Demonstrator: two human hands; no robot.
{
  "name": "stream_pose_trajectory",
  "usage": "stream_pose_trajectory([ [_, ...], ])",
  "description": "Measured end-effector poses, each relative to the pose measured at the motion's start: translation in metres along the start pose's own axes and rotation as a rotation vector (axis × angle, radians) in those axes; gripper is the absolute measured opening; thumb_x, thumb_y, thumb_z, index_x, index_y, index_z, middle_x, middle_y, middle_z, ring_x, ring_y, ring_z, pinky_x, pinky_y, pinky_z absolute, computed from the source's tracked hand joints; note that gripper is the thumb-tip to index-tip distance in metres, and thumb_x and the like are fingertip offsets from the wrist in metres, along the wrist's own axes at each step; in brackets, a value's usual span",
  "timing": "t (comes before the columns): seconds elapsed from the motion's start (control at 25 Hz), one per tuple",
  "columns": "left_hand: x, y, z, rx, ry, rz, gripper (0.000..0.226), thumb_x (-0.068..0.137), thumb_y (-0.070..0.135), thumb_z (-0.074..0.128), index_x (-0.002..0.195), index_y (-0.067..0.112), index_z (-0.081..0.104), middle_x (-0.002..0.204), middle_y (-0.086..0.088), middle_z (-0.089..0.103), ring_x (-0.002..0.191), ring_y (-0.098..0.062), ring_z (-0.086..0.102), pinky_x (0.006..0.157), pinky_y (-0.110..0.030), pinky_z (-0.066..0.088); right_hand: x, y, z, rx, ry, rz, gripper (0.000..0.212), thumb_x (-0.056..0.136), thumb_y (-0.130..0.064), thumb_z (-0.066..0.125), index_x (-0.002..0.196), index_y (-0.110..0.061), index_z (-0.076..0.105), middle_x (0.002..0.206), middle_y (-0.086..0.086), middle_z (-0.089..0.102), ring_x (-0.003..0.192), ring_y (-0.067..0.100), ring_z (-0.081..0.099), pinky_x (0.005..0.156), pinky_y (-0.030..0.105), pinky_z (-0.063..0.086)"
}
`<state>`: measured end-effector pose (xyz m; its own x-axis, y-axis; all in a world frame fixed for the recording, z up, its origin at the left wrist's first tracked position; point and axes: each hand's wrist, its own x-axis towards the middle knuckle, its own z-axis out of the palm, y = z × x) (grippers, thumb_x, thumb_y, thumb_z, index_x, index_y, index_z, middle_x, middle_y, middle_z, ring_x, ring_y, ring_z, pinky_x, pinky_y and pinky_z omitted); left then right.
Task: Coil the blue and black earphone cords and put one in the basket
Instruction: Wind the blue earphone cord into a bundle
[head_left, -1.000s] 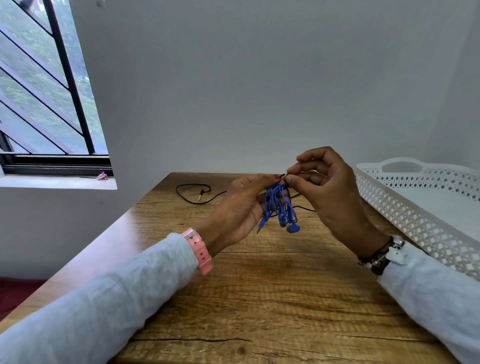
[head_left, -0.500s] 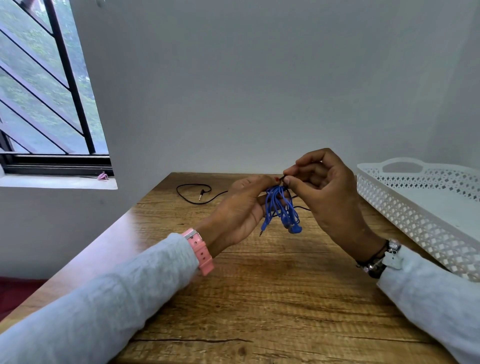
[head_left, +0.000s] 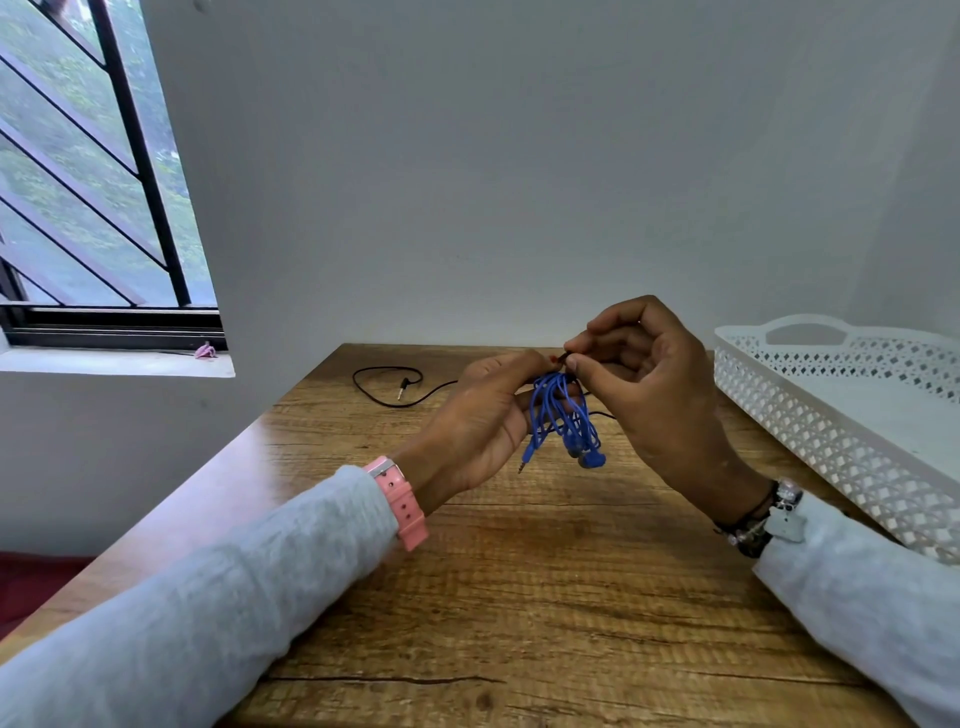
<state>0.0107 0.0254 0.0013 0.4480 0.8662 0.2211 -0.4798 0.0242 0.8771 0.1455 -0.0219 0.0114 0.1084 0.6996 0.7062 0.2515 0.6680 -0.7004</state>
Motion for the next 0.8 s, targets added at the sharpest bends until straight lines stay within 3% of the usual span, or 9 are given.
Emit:
stream_pose_trajectory([
  [0.36,-0.0055,0.003,0.0034,0.021,0.015,-0.035,0.022,0.091,0.001,0.048,0.077,-0.001,0.064,0.067,-0.008,0.067,0.064,-0.015,0.065,0.066,-0.026,0.058,-0.003,0.0005,0.0022,-0.274,-0.018,-0.118,0.023,0.079,0.001,0.069,0.092,-0.013,0.056,0.083,-0.005,0.067,0.079,0.006,0.068,0.072,0.015,0.055],
  [0.52,-0.0041,0.0036,0.0017,0.033,-0.004,-0.04,0.021,0.091,0.002,0.048,0.078,0.0,0.065,0.074,-0.009,0.066,0.07,-0.016,0.063,0.074,-0.03,0.056,-0.0019,0.0011,0.0016,-0.215,-0.01,-0.058,0.023,0.079,0.001,0.069,0.091,-0.014,0.056,0.082,-0.003,0.068,0.078,0.006,0.069,0.071,0.015,0.055],
  [0.8,-0.0035,0.0038,0.0011,0.046,-0.036,-0.064,0.017,0.09,0.0,0.046,0.085,-0.003,0.063,0.081,-0.012,0.062,0.075,-0.018,0.06,0.074,-0.029,0.056,-0.0006,0.0,-0.0001,-0.157,-0.043,-0.024,0.028,0.079,0.002,0.068,0.089,-0.021,0.055,0.083,-0.002,0.068,0.079,0.008,0.07,0.073,0.018,0.056],
])
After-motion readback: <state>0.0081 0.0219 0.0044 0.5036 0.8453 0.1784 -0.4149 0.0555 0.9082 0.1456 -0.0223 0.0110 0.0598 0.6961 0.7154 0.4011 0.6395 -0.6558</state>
